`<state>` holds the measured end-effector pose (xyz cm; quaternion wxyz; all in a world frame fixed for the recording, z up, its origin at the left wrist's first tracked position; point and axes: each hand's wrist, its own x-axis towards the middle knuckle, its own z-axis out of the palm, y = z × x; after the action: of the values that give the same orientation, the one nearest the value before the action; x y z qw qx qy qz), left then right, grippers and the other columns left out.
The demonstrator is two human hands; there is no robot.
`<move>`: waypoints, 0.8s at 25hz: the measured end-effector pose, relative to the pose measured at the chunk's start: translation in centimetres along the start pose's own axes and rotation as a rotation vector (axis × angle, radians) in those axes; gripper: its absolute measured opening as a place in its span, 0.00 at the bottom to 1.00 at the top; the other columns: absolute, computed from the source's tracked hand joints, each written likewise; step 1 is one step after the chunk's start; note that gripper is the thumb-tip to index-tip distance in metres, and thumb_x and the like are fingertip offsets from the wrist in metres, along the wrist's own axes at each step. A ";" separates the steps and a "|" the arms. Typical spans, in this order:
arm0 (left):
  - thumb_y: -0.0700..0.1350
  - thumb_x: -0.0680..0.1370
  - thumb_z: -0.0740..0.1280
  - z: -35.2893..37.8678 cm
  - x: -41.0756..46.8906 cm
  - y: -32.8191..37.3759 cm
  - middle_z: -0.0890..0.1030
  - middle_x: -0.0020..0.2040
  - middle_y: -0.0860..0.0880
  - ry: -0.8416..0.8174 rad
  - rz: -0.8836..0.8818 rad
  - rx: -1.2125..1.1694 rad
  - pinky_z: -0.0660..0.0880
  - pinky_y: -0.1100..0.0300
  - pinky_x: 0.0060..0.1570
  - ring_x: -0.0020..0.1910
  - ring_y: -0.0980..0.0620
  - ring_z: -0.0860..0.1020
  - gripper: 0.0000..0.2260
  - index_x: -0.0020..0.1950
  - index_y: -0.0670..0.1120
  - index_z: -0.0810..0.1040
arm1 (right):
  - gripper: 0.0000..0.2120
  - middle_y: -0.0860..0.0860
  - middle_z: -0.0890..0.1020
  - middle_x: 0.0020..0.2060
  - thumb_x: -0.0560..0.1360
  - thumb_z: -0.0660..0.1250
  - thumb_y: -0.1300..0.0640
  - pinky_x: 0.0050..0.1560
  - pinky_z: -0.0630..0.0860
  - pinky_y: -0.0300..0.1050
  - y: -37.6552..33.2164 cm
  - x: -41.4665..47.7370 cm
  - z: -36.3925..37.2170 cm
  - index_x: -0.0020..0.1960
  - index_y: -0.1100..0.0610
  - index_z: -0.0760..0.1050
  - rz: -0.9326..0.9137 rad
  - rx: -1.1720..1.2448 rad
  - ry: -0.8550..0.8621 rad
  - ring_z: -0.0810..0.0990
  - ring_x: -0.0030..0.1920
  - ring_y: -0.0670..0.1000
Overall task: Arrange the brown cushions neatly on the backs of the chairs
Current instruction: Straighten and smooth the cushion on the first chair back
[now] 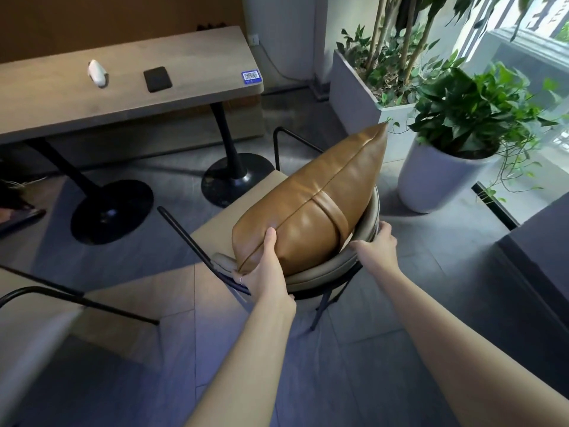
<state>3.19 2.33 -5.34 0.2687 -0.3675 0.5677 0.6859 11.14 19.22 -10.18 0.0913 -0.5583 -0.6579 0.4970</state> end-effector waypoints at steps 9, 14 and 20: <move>0.58 0.65 0.82 -0.5 0.2 1.3 0.74 0.52 0.50 0.010 0.042 -0.073 0.75 0.40 0.61 0.53 0.45 0.72 0.36 0.64 0.46 0.69 | 0.34 0.54 0.79 0.66 0.73 0.74 0.53 0.63 0.79 0.64 1.5 1.5 1.2 0.75 0.48 0.62 0.189 0.182 -0.224 0.81 0.62 0.62; 0.58 0.64 0.82 -0.4 0.4 1.5 0.74 0.55 0.49 0.017 0.069 -0.084 0.74 0.37 0.65 0.53 0.46 0.73 0.39 0.68 0.45 0.71 | 0.39 0.55 0.80 0.65 0.73 0.76 0.53 0.61 0.80 0.65 1.6 1.5 1.4 0.77 0.49 0.60 0.179 0.213 -0.228 0.83 0.60 0.61; 0.60 0.63 0.82 -1.5 3.1 4.4 0.77 0.52 0.50 0.046 0.119 -0.017 0.75 0.38 0.64 0.53 0.45 0.75 0.32 0.59 0.48 0.74 | 0.39 0.54 0.79 0.67 0.74 0.77 0.52 0.63 0.79 0.67 0.7 0.6 4.6 0.77 0.51 0.60 0.166 0.290 -0.254 0.82 0.62 0.60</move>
<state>-1.81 -0.22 -5.47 0.2114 -0.3510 0.5888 0.6967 8.30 17.12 -13.20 0.0456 -0.5243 -0.5376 0.6587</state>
